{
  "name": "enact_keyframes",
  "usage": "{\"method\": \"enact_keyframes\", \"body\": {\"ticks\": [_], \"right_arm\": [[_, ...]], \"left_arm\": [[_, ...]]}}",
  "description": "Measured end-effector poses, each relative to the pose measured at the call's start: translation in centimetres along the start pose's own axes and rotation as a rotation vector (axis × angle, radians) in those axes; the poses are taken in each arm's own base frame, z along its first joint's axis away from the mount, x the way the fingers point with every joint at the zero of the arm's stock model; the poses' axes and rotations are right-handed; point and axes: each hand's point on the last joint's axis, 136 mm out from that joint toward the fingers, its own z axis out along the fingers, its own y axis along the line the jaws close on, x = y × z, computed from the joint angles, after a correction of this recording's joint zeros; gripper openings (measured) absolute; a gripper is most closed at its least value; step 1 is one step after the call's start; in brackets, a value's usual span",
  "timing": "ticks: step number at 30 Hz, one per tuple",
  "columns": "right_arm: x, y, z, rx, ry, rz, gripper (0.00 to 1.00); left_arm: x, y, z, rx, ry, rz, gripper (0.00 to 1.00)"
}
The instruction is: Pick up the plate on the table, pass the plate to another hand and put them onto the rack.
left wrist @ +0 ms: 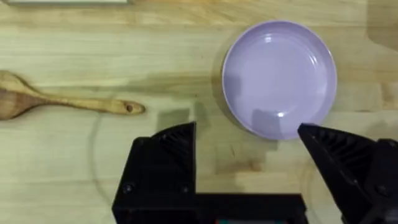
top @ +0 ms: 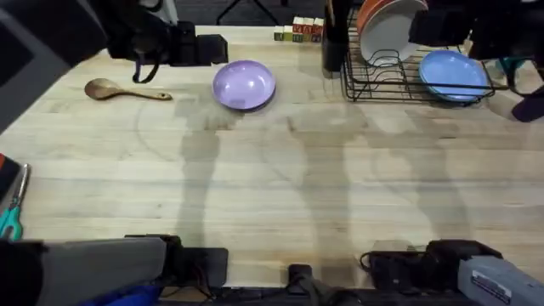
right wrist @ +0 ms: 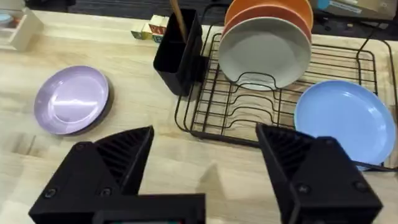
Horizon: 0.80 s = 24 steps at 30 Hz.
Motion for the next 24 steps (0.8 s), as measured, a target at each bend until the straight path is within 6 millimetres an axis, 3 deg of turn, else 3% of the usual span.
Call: {"method": "enact_keyframes", "body": {"ticks": [12, 24], "right_arm": [[0.0, 0.0, 0.0, 0.000, 0.000, 0.000, 0.995], [0.0, 0.0, 0.0, 0.000, 0.000, 0.000, 0.995]], "left_arm": [[-0.9, 0.5, 6.1, -0.003, -0.010, 0.001, 0.993], [1.9, 1.9, 10.7, -0.061, 0.098, -0.005, 0.993]]}}
